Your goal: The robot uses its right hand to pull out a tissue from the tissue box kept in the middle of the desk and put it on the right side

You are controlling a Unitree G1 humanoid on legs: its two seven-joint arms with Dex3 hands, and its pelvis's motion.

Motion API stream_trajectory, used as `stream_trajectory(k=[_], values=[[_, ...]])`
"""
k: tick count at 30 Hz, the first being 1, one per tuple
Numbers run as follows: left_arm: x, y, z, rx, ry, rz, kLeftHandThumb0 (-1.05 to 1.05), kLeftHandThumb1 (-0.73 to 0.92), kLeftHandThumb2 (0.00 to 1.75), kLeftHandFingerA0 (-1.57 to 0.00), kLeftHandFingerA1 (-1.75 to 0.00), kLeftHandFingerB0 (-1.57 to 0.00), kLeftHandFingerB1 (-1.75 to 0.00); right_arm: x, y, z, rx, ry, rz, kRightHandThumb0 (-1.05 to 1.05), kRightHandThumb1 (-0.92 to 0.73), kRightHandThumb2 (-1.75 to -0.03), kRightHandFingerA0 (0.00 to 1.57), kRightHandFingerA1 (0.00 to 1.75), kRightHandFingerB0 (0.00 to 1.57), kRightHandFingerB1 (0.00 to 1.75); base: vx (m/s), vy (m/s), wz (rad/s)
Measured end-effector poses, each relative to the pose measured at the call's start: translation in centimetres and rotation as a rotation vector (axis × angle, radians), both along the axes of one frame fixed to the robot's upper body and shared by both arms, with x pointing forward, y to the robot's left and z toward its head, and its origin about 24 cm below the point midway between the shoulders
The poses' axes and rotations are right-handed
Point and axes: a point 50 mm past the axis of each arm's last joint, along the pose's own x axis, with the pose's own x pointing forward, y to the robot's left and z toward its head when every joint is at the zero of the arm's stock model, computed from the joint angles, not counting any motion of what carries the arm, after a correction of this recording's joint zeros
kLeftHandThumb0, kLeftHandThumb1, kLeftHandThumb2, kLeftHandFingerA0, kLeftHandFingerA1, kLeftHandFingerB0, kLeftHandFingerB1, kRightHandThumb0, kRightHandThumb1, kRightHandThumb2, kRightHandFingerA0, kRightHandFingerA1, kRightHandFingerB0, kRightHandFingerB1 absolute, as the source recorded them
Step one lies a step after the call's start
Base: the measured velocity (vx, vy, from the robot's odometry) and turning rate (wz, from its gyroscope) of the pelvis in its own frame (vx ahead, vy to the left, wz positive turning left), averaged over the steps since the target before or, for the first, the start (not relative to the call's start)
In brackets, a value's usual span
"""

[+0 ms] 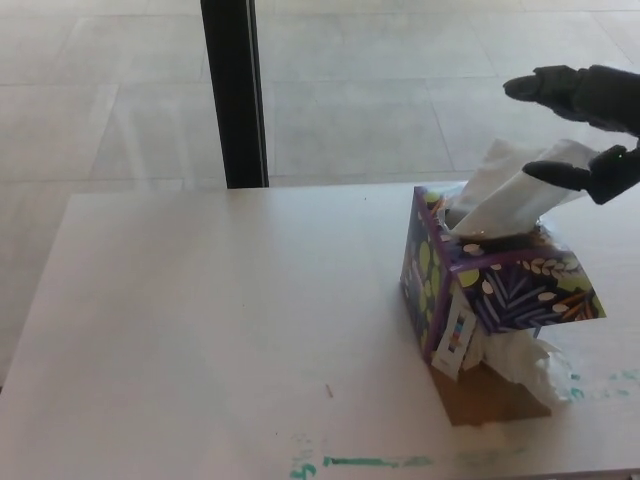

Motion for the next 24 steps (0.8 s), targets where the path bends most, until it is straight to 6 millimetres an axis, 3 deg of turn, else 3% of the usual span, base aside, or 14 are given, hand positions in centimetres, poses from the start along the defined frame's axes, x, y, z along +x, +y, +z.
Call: stream_trajectory(k=[1,4,5,6,7,9,10,11,15,16,17,18,19,24], values=[[0.0,0.0,0.0,0.0,0.001,0.0,-0.87,0.91,0.68,-0.59,-0.5,-0.48,-0.42,0.0,0.0,-0.1,-0.005,0.006,0.002,-0.76,-0.44,-0.82,0.0,0.09,0.0,0.11,0.0,0.0,0.0],[-0.1,0.0,0.0,-0.001,0.006,-0.004,-0.86,0.92,0.69,-0.59,-0.49,-0.47,-0.41,-0.1,0.3,-0.6,-0.041,0.069,0.015,-0.68,-0.4,-0.8,0.01,0.17,0.0,0.16,0.0,0.0,0.0],[-0.1,0.0,0.0,-0.001,0.008,-0.006,-0.86,0.92,0.68,-0.59,-0.48,-0.47,-0.41,-0.1,0.4,-0.8,-0.049,0.085,0.017,-0.69,-0.4,-0.81,0.02,0.39,0.0,0.14,0.0,0.0,0.0],[-0.1,-0.1,0.0,-0.001,0.009,-0.007,-0.86,0.91,0.68,-0.6,-0.48,-0.48,-0.41,-0.1,0.4,-0.9,-0.058,0.101,0.021,-0.72,-0.52,-0.56,0.1,0.43,0.0,0.19,0.0,0.0,0.0],[-0.1,-0.1,0.0,-0.002,0.01,-0.008,-0.86,0.92,0.68,-0.6,-0.48,-0.48,-0.41,-0.1,0.6,-1.0,-0.072,0.12,0.028,-0.8,-0.45,-0.82,0.11,0.52,0.0,0.05,0.0,0.0,0.0],[-0.1,-0.1,-0.1,-0.002,0.011,-0.01,-0.85,0.91,0.67,-0.6,-0.47,-0.47,-0.41,-0.2,0.7,-1.3,-0.093,0.144,0.037,-0.65,-0.36,-0.76,0.06,0.56,0.03,0.26,0.0,0.0,0.0],[-0.2,-0.1,-0.1,-0.002,0.013,-0.011,-0.85,0.91,0.67,-0.6,-0.47,-0.47,-0.41,-0.2,0.9,-1.4,-0.112,0.168,0.042,-0.65,-0.36,-0.76,0.06,0.56,0.03,0.26,0.0,0.0,0.0],[-0.2,-0.1,-0.1,-0.003,0.013,-0.011,-0.85,0.91,0.68,-0.59,-0.48,-0.46,-0.41,-0.2,0.9,-1.5,-0.12,0.18,0.043,-0.54,-0.46,-0.56,0.12,0.6,0.05,0.27,0.0,0.0,0.0],[-0.3,-0.1,-0.1,-0.006,0.017,-0.015,-0.84,0.91,0.68,-0.59,-0.49,-0.47,-0.41,-0.3,1.1,-1.8,-0.179,0.236,0.046,-0.42,-0.52,-0.56,0.16,0.59,0.13,0.3,0.0,0.0,0.0],[-0.4,0.0,0.0,-0.005,0.02,-0.017,-0.83,0.91,0.67,-0.61,-0.5,-0.49,-0.42,-0.4,1.1,-1.8,-0.207,0.248,0.043,-0.31,-0.57,-0.57,0.45,0.72,0.32,0.31,0.0,0.0,0.0],[-0.4,0.0,0.0,-0.004,0.021,-0.017,-0.83,0.91,0.68,-0.58,-0.48,-0.48,-0.42,-0.5,1.1,-1.8,-0.229,0.242,0.043,-0.3,-0.6,-0.58,0.59,1.11,0.47,0.35,0.0,0.0,0.0],[-0.4,0.0,0.0,-0.003,0.022,-0.017,-0.82,0.91,0.68,-0.58,-0.48,-0.48,-0.42,-0.6,1.1,-1.6,-0.248,0.226,0.045,-0.29,-0.7,-0.61,0.63,1.12,0.55,0.4,0.0,0.0,0.0],[-0.4,0.0,0.0,-0.004,0.023,-0.017,-0.81,0.92,0.67,-0.59,-0.49,-0.49,-0.42,-0.7,1.1,-1.5,-0.264,0.208,0.047,-0.32,-0.75,-0.65,0.65,1.37,0.64,0.4,0.0,0.0,0.0],[-0.5,0.0,0.0,-0.004,0.024,-0.017,-0.79,0.91,0.67,-0.61,-0.54,-0.49,-0.44,-0.8,1.4,-1.4,-0.339,0.123,0.044,-0.34,-0.61,-0.62,0.77,1.48,0.86,0.51,0.0,0.0,0.0]])
